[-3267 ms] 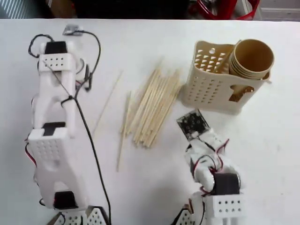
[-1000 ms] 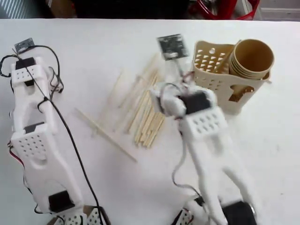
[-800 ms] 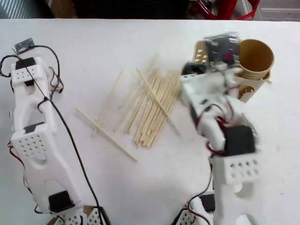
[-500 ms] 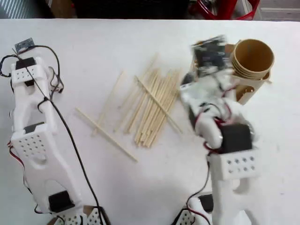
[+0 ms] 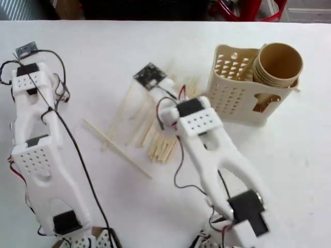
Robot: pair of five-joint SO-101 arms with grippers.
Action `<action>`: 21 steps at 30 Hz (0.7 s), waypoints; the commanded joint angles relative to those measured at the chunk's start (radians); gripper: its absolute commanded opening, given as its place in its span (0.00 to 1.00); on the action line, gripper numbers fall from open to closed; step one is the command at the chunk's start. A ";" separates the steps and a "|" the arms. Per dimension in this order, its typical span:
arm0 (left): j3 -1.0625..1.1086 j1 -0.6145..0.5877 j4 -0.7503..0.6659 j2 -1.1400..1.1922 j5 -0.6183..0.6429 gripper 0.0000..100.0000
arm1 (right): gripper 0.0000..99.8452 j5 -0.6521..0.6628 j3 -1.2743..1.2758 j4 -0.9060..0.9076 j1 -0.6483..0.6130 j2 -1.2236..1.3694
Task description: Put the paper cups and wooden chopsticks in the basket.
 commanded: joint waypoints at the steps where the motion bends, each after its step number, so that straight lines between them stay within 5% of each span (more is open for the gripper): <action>1: 0.000 0.008 -0.015 -0.007 0.006 0.14 | 0.16 0.008 -0.012 -0.110 -0.022 0.108; 21: 0.000 0.013 -0.012 -0.007 -0.023 0.14 | 0.14 0.015 -0.132 -0.205 0.116 0.395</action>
